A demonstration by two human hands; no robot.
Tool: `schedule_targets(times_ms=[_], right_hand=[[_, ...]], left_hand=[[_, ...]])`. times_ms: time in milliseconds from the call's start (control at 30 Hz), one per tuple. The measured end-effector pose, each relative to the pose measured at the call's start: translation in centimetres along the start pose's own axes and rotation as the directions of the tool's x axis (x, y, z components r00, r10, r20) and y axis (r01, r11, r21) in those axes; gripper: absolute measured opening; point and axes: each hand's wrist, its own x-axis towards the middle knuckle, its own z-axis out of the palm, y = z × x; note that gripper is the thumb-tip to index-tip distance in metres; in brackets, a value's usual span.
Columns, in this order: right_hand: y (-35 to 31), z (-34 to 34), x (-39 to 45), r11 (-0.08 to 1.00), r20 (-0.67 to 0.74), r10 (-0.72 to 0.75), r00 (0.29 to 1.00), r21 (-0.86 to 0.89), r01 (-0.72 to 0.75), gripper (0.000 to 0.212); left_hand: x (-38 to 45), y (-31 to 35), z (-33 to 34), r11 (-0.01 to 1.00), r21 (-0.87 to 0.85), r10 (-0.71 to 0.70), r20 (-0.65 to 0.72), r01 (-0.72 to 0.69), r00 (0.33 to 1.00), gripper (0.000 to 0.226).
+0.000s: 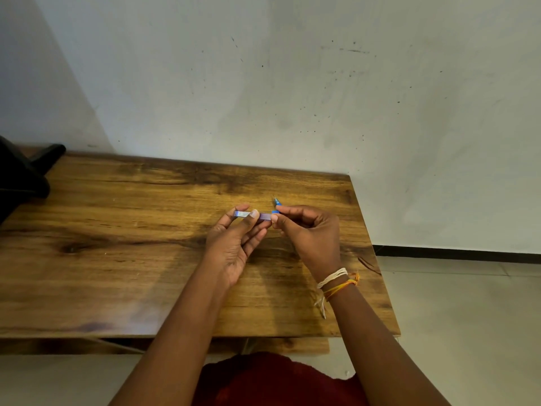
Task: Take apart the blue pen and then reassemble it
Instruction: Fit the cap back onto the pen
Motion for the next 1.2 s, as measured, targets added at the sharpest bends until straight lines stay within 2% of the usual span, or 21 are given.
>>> schedule_targets(times_ms=[167,633,833,967,1067,1133,1200], right_hand=[[-0.34,0.13,-0.26,1.000,0.022,-0.016,1.000,-0.004,0.016,0.014],[0.03,-0.46,-0.02,0.994,0.067,0.003,0.998,-0.111,0.005,0.013],[0.36,-0.42,-0.06,0.993,0.097,0.020,0.995,-0.122,-0.008,0.020],[0.28,-0.25,0.06,0.988,0.108,0.147,0.983,0.038,-0.152,0.028],[0.01,-0.08,0.04,0.940,0.057,0.234,0.971,0.243,-0.241,0.019],[0.01,-0.06,0.05,0.907,0.018,0.266,0.964,0.333,-0.257,0.015],[0.12,-0.12,0.10,0.907,-0.015,0.256,0.967,0.349,-0.235,0.013]], left_hand=[[0.07,0.02,-0.04,1.000,-0.027,-0.007,-0.017,0.006,1.000,0.017],[-0.32,0.14,-0.16,0.994,0.090,0.061,-0.021,-0.059,0.998,0.024],[-0.40,0.01,0.05,0.994,0.084,0.072,-0.047,-0.068,0.996,0.017],[-0.38,-0.02,0.24,0.998,0.018,0.063,-0.085,-0.062,0.994,0.014],[-0.27,-0.15,0.29,0.999,-0.008,0.043,-0.094,-0.043,0.995,0.013],[-0.33,-0.24,0.25,1.000,0.006,0.026,-0.089,-0.025,0.996,0.012],[-0.43,-0.30,0.24,0.999,0.046,0.013,-0.082,-0.009,0.997,0.015]])
